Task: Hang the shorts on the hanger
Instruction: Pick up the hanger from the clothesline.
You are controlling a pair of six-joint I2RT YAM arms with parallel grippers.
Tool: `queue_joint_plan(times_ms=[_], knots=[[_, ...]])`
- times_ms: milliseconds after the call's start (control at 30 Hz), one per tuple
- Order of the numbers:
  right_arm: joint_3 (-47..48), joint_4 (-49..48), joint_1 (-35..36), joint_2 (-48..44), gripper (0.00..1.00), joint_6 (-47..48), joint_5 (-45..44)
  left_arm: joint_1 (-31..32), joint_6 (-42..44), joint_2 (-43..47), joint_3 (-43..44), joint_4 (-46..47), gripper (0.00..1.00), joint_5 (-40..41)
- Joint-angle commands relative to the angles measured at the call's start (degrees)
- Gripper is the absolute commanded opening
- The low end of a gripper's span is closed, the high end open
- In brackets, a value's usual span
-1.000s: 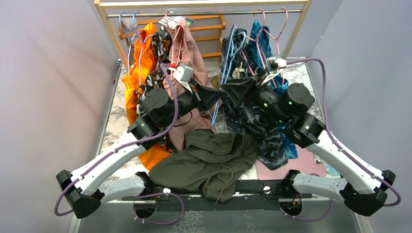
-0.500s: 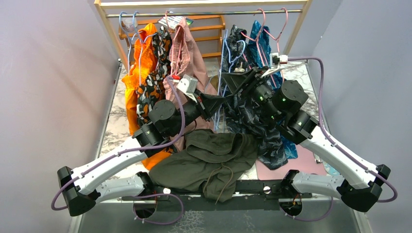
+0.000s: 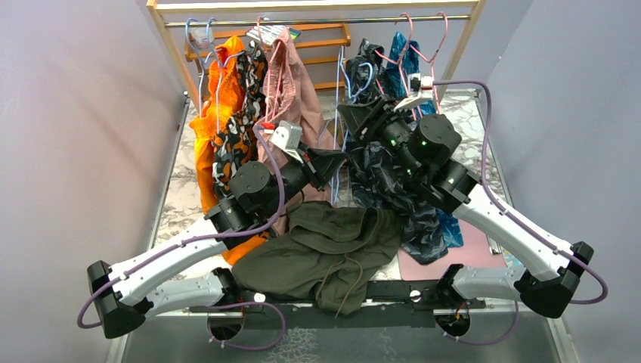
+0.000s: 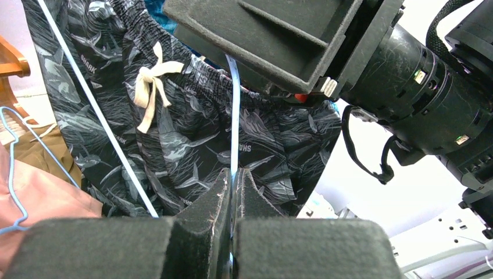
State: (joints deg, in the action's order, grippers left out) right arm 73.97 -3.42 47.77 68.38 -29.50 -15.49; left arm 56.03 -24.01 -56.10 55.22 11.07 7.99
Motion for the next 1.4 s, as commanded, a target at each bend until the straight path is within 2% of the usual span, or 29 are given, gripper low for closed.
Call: queue_joint_plan(times_ms=[0,167,267,533,567,667,733,800,833,1033,1167,1267,1367], knots=[[2.63,-2.46,-0.13,0.91,0.49,0.76,-1.78,0.59,-0.07,1.5,-0.57,2.72,0.0,1.16],[3.87,-1.71,-0.13,1.95,0.45,0.76,-3.24,1.16,-0.29,1.65,-1.0,2.64,0.0,1.04],[3.81,-1.33,-0.13,2.06,0.39,0.74,-4.65,1.8,-0.34,1.78,-1.26,2.65,0.0,1.05],[3.56,-0.43,-0.13,1.16,0.03,3.17,-2.89,2.85,1.04,2.81,-2.05,2.51,0.02,-0.27],[3.55,-0.1,-0.13,0.76,0.01,3.8,-2.3,2.86,1.33,3.14,-2.22,2.28,0.11,-0.45],[3.77,1.95,-0.13,-0.8,0.01,6.77,0.18,2.88,2.63,4.43,-2.23,0.56,0.49,-1.13],[4.37,4.85,-0.13,-2.09,0.01,9.72,1.93,2.86,3.54,5.58,-1.68,-1.7,0.67,-2.07],[4.39,8.22,-0.14,-3.95,0.01,12.92,3.52,2.86,4.86,7.18,-0.97,-4.79,0.93,-3.51],[4.03,9.68,-0.13,-5.35,0.01,14.66,4.67,2.87,5.71,8.13,-0.61,-6.62,0.98,-4.1],[2.5,21.04,-0.13,-15.03,0.01,25.95,17.44,2.86,13.5,15.66,2.17,-14.93,0.99,-6.15],[0.87,28.33,-0.14,-20.15,0.01,30.03,28.93,2.86,17.23,16.76,7.47,-19.66,0.99,-8.89],[-1.51,32.0,-0.14,-23.76,0.01,31.15,36.21,2.89,16.83,16.62,9.66,-25.01,0.99,-10.21],[-4.78,34.43,-0.13,-27.35,0.01,30.68,38.04,2.86,13.2,16.91,9.08,-30.7,0.99,-9.87]])
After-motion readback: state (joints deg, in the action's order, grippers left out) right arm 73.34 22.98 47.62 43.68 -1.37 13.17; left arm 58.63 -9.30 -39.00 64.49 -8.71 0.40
